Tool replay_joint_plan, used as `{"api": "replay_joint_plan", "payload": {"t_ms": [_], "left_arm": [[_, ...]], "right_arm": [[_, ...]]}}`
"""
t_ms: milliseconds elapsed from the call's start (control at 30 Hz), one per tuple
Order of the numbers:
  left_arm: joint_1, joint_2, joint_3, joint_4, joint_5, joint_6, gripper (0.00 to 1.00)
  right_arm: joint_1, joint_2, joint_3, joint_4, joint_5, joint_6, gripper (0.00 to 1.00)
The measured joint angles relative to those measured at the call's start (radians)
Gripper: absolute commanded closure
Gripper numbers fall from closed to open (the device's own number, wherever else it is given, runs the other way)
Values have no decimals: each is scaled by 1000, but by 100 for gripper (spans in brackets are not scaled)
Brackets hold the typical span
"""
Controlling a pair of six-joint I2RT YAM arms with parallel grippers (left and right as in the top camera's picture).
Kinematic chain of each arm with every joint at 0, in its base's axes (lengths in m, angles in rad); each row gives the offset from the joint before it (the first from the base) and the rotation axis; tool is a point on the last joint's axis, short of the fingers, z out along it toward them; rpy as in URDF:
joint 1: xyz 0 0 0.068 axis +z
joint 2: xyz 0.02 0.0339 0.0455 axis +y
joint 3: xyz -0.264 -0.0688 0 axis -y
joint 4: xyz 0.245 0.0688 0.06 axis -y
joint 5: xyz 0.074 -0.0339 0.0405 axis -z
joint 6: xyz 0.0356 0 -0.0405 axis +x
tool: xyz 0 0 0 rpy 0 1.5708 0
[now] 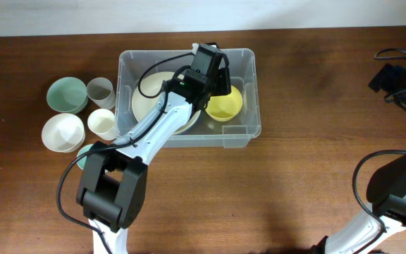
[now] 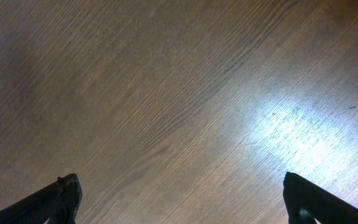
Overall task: Pack container
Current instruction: 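Withdraw the left gripper back to the left, then move the left gripper to the white bowl at left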
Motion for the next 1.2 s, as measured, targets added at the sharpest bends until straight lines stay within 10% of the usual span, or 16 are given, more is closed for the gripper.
{"api": "replay_joint_plan", "payload": {"t_ms": [267, 833, 1200], "left_arm": [[91, 0, 190, -226, -11, 34, 2], [718, -304, 412, -969, -163, -112, 0], [879, -300, 65, -849, -105, -239, 1]], "right_arm": [[0, 0, 0, 0, 0, 0, 1], [0, 0, 0, 0, 0, 0, 1], [0, 0, 0, 0, 0, 0, 1]]}}
